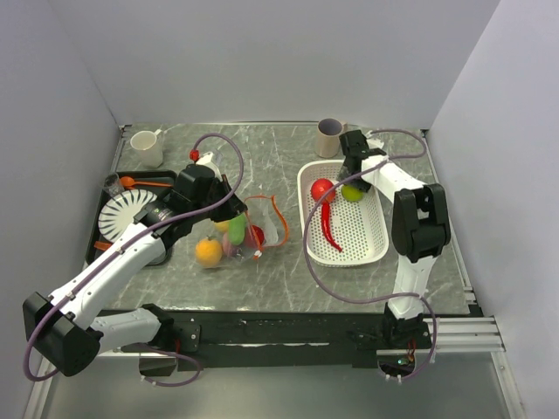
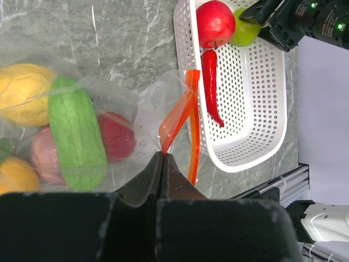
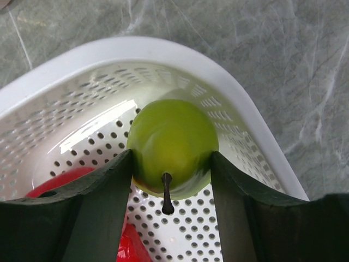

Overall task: Place the food in the zip-top bag and seal the zipper
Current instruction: Pick up the fake fruit from the bin.

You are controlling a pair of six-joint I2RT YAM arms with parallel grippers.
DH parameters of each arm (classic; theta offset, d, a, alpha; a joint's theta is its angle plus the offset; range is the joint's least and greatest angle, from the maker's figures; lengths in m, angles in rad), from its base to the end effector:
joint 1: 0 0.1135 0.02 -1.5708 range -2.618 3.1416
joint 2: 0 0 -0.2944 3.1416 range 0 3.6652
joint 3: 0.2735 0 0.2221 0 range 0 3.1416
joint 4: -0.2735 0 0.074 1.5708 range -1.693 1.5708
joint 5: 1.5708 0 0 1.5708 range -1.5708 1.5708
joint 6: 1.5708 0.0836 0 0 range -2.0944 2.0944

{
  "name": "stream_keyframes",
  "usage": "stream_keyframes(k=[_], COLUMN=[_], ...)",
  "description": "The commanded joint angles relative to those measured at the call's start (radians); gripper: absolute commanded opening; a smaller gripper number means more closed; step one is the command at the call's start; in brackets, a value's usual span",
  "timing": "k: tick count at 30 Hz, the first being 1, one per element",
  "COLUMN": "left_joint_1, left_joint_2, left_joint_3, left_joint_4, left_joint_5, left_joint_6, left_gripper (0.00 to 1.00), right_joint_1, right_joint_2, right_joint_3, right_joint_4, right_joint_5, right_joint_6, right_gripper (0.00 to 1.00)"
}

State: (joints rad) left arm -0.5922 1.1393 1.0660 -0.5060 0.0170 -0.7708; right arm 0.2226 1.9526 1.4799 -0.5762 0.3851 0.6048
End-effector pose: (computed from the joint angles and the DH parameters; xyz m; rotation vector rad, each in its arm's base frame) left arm 0.2037 -0.1387 0.3388 -0.1914 2.2543 -0.7857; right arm 0.4194 0.0627 0.2114 0.6049 2.4390 -0.1786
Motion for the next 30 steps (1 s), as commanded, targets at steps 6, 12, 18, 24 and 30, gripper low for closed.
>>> stream_keyframes(k=[6, 12, 18, 24, 30], left_joint_1=[0.0, 0.0, 0.0, 0.0, 0.0], left_joint_2=[-0.015, -0.018, 0.002, 0.011, 0.014], left_joint_3=[0.019, 0.008, 0.02, 0.015, 0.005], left_joint_4=[0.003, 0.009, 0.014, 0.026, 0.035], left_joint_5=[-0.012, -0.011, -0.006, 0.008, 0.023], left_joint_6=[0.018, 0.011, 0.016, 0.016, 0.01], left_gripper=[0.01, 0.01, 0.01, 0.01, 0.01], right_joint_1=[-0.005, 0.001, 0.015, 0.052, 0.113], right_joint_2=[-0.237, -0.398, -0.546, -0.672, -0.733], right_joint_3=[-0.184, -0.314, -0.409, -0.454, -0.449], right_joint_4=[0.091, 0.128, 0.148, 0.159, 0.157], right_joint_5=[-0.135, -0.253, -0.376, -0.497, -0.506], right_joint_6=[-0.043, -0.063, -0.063, -0.042, -0.011], right_gripper=[0.2, 0.14, 0.12, 0.11, 0.11])
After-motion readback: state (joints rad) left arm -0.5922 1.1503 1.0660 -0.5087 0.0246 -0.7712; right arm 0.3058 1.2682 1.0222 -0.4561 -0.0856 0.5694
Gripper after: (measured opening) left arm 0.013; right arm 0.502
